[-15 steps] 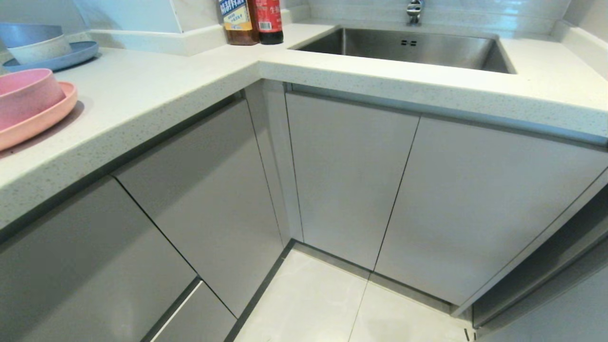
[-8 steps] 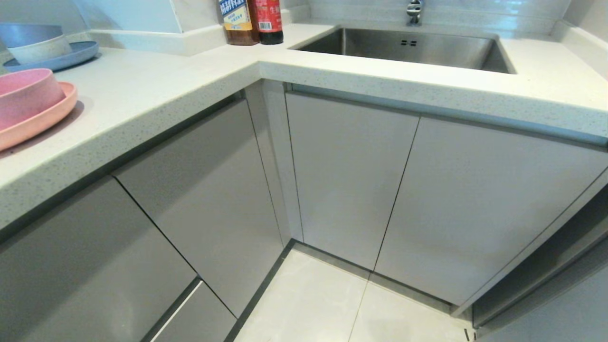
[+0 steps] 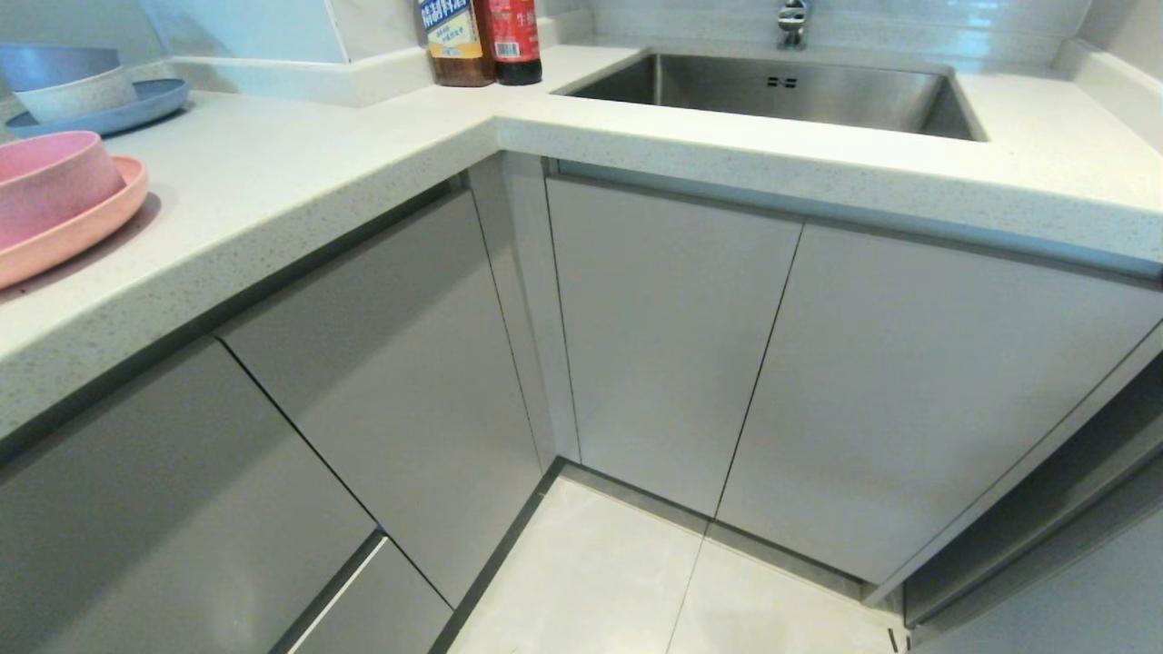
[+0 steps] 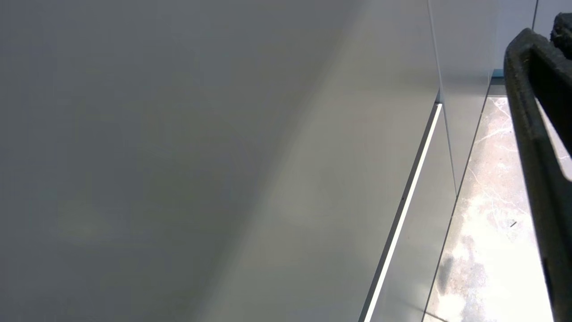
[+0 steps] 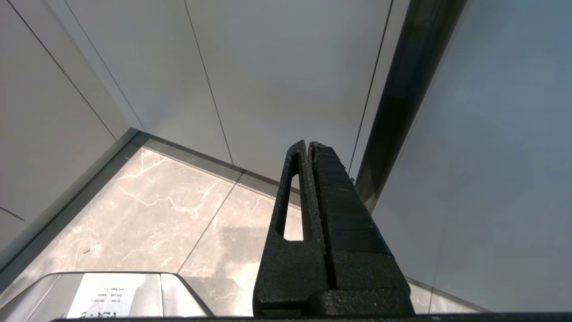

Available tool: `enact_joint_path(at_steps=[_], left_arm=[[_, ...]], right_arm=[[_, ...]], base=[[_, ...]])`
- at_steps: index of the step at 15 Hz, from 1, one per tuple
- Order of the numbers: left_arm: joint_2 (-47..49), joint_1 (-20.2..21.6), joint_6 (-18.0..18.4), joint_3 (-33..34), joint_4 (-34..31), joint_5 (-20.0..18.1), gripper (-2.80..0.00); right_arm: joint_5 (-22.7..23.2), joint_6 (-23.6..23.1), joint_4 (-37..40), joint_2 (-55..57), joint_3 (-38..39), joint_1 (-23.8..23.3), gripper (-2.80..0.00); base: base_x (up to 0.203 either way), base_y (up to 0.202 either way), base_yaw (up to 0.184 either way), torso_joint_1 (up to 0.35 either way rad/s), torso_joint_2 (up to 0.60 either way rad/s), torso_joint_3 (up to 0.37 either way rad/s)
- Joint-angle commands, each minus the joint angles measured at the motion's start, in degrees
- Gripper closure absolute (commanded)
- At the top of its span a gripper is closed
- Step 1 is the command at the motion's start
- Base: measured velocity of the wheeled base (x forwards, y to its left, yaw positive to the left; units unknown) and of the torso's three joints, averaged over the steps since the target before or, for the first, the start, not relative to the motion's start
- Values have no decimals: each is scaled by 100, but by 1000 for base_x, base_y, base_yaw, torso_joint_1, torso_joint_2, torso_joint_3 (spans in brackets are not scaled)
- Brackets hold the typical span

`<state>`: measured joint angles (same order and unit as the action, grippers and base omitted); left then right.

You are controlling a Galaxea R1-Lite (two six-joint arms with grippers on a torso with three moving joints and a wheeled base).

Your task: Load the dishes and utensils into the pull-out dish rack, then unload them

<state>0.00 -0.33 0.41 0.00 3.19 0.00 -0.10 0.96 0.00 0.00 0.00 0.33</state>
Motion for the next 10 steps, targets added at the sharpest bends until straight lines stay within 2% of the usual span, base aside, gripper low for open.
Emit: enact_joint_path(at_steps=[1,6,10], left_arm=[[9,-2,1,141,6,0,0],[9,-2,78,149,6,-21,0],[9,-2,-94,149,6,0,0]], right_arm=[[1,0,0,0,9,2,0],[1,0,0,0,9,2,0],[1,0,0,0,9,2,0]], base=[[0,0,0,0,0,0],[0,0,0,0,0,0],[0,0,0,0,0,0]])
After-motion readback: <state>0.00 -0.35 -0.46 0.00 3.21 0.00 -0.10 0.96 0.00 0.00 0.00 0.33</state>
